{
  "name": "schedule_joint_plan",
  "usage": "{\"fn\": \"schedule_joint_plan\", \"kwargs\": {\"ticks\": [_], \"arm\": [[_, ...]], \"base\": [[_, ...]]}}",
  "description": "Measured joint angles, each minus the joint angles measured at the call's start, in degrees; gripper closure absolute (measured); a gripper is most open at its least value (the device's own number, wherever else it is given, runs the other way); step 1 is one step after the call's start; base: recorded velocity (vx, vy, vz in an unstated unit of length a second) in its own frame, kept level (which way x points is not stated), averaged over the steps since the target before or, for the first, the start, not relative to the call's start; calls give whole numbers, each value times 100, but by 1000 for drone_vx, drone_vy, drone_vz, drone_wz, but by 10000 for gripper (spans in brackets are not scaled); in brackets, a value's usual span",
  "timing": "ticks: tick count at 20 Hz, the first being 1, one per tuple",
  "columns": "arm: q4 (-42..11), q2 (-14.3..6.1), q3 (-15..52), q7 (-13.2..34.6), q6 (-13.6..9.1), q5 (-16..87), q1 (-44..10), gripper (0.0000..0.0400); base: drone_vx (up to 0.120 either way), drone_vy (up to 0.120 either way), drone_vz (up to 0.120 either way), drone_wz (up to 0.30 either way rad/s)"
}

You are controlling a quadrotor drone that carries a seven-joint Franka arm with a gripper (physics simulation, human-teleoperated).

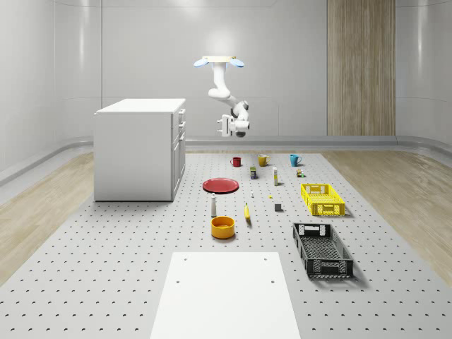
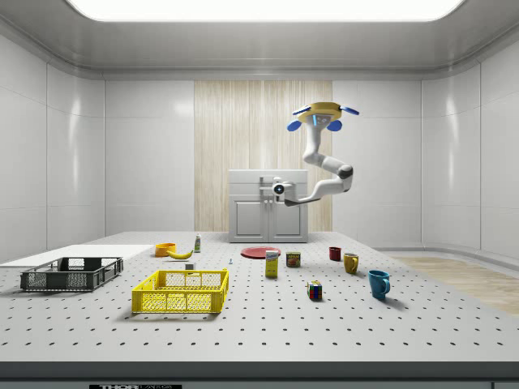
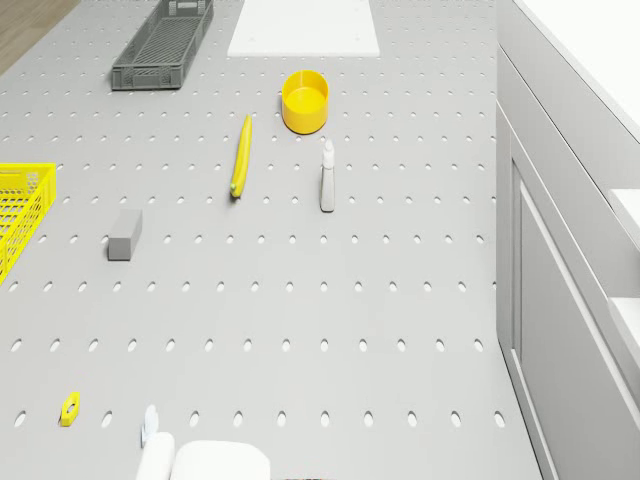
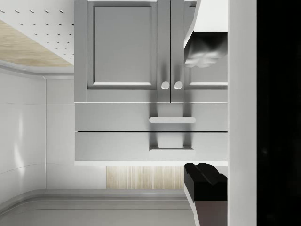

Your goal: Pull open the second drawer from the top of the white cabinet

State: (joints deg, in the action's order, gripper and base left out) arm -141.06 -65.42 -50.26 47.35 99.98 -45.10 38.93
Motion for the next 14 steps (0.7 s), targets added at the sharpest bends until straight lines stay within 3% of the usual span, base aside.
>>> {"fn": "schedule_joint_plan", "kwargs": {"ticks": [6, 14], "arm": [[-7, -57, -14, 40, 47, 47, 49, 100], [-218, -101, 202, 22, 365, -103, 127, 100]], "base": [[113, 0, 0, 0], [0, 0, 0, 0]]}}
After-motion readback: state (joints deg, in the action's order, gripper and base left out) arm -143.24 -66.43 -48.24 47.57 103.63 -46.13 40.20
